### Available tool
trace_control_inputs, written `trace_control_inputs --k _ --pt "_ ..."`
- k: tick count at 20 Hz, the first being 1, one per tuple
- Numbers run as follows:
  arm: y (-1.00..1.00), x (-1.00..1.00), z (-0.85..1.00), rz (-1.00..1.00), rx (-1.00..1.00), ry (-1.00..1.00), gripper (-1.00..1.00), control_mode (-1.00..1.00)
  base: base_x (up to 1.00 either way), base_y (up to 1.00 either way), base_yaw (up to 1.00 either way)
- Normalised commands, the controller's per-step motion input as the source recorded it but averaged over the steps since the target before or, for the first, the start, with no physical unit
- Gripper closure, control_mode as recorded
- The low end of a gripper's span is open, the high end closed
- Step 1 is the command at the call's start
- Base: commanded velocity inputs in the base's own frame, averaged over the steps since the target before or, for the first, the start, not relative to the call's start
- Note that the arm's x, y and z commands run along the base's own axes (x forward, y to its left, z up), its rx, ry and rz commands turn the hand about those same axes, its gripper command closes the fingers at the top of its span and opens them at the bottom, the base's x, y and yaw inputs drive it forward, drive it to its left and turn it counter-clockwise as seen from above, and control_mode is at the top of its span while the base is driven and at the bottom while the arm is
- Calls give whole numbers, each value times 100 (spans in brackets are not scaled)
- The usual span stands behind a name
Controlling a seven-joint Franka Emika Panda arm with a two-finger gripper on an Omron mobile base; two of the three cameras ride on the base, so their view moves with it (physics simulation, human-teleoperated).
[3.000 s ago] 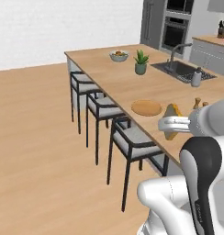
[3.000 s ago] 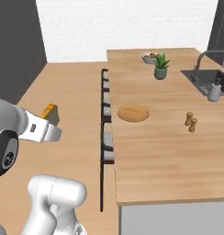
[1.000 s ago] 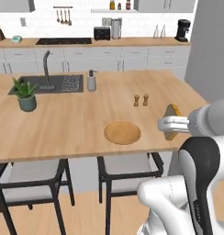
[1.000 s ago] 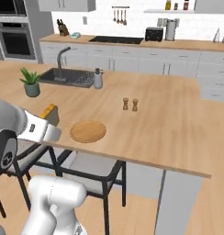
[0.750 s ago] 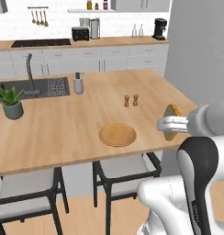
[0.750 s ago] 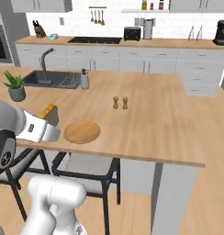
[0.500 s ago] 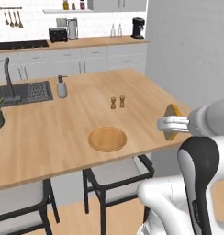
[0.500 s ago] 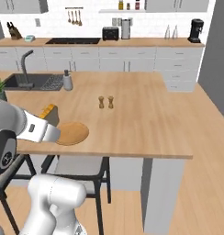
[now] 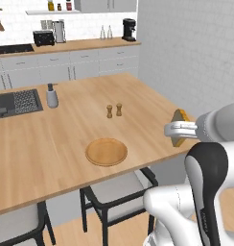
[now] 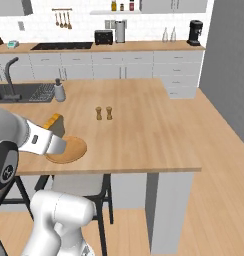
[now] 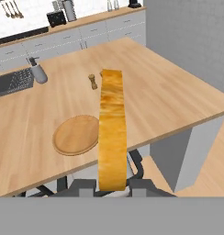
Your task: Start the toaster. Once the lever pops up, take the bread to the plate on the dining counter.
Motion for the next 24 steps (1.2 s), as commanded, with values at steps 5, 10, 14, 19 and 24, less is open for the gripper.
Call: trace_control_inputs --k 5,10,14,19,24 --pt "0 0 0 0 0 0 100 100 0 0 0" --pt "0 0 0 0 0 0 100 100 0 0 0" --pt "0 0 0 0 0 0 100 100 0 0 0" --pt "0 0 0 0 0 0 100 100 0 0 0" --pt "0 0 0 0 0 0 100 100 0 0 0"
